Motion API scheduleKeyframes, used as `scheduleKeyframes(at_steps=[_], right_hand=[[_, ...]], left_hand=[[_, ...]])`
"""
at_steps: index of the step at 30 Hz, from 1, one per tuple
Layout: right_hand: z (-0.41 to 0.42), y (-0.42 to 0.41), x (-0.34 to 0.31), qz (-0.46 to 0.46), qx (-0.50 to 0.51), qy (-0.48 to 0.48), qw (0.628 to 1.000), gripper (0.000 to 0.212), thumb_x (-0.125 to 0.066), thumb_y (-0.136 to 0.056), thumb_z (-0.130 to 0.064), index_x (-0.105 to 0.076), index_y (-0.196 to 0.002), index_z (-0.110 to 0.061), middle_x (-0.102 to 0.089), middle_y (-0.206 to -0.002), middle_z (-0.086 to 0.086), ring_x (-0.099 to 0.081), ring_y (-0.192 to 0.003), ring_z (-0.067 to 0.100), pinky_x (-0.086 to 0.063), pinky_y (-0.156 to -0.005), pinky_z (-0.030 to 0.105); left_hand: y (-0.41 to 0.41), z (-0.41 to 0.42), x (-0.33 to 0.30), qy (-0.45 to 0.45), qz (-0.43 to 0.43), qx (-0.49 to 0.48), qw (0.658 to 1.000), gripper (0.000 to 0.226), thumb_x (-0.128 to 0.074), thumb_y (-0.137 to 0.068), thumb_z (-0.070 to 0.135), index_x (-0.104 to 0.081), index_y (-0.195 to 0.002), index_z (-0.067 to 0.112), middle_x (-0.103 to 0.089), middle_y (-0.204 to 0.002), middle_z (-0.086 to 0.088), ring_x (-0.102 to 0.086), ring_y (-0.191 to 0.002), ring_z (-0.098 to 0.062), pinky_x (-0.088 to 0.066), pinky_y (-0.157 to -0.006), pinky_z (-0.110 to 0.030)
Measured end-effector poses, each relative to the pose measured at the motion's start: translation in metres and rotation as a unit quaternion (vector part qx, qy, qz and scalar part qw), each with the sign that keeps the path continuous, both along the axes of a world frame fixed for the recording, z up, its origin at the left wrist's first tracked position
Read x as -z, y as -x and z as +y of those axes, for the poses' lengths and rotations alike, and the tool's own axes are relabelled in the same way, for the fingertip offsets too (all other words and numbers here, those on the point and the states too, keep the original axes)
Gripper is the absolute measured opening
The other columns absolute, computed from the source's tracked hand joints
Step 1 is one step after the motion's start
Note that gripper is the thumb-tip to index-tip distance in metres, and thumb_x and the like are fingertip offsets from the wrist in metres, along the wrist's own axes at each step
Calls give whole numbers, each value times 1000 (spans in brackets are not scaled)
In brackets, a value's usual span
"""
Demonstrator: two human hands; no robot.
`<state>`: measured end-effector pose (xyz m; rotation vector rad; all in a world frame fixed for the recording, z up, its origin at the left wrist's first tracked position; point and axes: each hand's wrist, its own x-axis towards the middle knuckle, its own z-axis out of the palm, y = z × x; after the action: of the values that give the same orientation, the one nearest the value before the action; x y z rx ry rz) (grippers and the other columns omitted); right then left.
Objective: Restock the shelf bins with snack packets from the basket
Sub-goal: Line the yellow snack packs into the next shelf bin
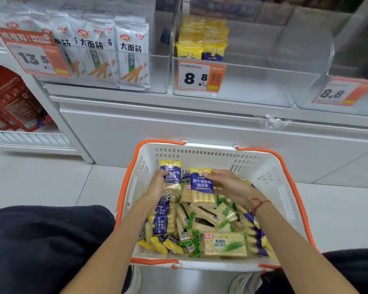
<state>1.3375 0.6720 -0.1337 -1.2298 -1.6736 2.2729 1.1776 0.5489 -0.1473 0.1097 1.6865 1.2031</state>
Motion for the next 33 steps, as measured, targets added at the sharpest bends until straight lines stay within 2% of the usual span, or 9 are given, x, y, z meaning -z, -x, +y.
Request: scheduleKeyframes(at_steps=[3, 8, 12, 16, 21, 26, 28, 30, 33], right_hand=[[-8, 4, -1, 3, 70, -64, 996, 41, -74, -80, -21, -61, -117, -9, -71, -105, 9, -68, -95, 18, -54, -83, 24], [-17, 0, 7, -10, 238, -187, 953, 40, -78, -76, -24, -64, -111, -9, -66, -91, -4, -60, -81, 2, -46, -62, 3], [-20, -8, 13, 0, 282, -195, 939, 33, -76, -79, -22, -64, -108, -10, -56, -82, -6, -52, -68, -3, -42, -56, 1], [-22, -15, 21, 2, 323, -187, 928, 30, -74, -81, -24, -65, -106, -11, -48, -74, -5, -48, -61, 1, -41, -56, 6], [-20, -21, 34, -33, 325, -226, 918, 29, -72, -81, -40, -60, -103, -25, -66, -81, 13, -65, -79, 20, -43, -63, 8], [-11, -29, 29, -47, 228, -257, 938, 36, -44, -97, -43, -62, -109, -15, -65, -78, 0, -61, -66, 12, -50, -62, 24], [6, -50, 29, -179, 195, -313, 912, 43, -32, -101, -44, -54, -118, -12, -65, -91, 6, -61, -75, 17, -47, -68, 29], [21, -83, 39, -387, 92, -360, 844, 41, -40, -100, -34, -41, -128, -4, -61, -111, 13, -61, -95, 27, -43, -74, 31], [16, -118, 57, -552, -40, -324, 767, 50, -54, -93, -30, -33, -128, -1, -56, -122, 13, -58, -111, 28, -47, -82, 33]], left_hand=[[-16, 13, 19, 20, -4, 44, 999, 57, -41, -76, 57, -56, -116, 19, -57, -127, -12, -53, -117, -31, -37, -107, -50], [-35, 35, 32, -4, -12, 46, 999, 59, -32, -80, 51, -61, -117, 14, -62, -123, -10, -55, -116, -28, -35, -107, -50], [-60, 41, 11, -24, -28, 28, 999, 45, -21, -100, 31, -62, -103, 12, -68, -101, -13, -60, -85, -22, -47, -80, -33], [-72, 52, 16, -55, -79, 23, 995, 49, -22, -101, 34, -59, -120, 7, -66, -93, -9, -60, -77, -21, -46, -68, -29], [-84, 56, 17, -95, -139, 74, 983, 30, -37, -98, 29, -60, -104, 11, -66, -89, -9, -60, -74, -20, -46, -64, -30], [-78, 44, 31, -91, -137, 71, 984, 21, -40, -94, 23, -59, -94, 14, -66, -86, -9, -59, -77, -21, -46, -76, -35], [-76, 39, 35, -85, -131, 62, 986, 21, -40, -95, 26, -58, -92, 16, -67, -88, -9, -60, -82, -22, -45, -88, -39], [-74, 38, 37, -80, -137, 45, 986, 21, -41, -95, 28, -58, -94, 16, -67, -91, -9, -60, -86, -23, -45, -92, -41], [-73, 40, 34, -92, -150, 29, 984, 20, -45, -92, 27, -59, -99, 15, -67, -92, -9, -61, -85, -24, -47, -84, -38]])
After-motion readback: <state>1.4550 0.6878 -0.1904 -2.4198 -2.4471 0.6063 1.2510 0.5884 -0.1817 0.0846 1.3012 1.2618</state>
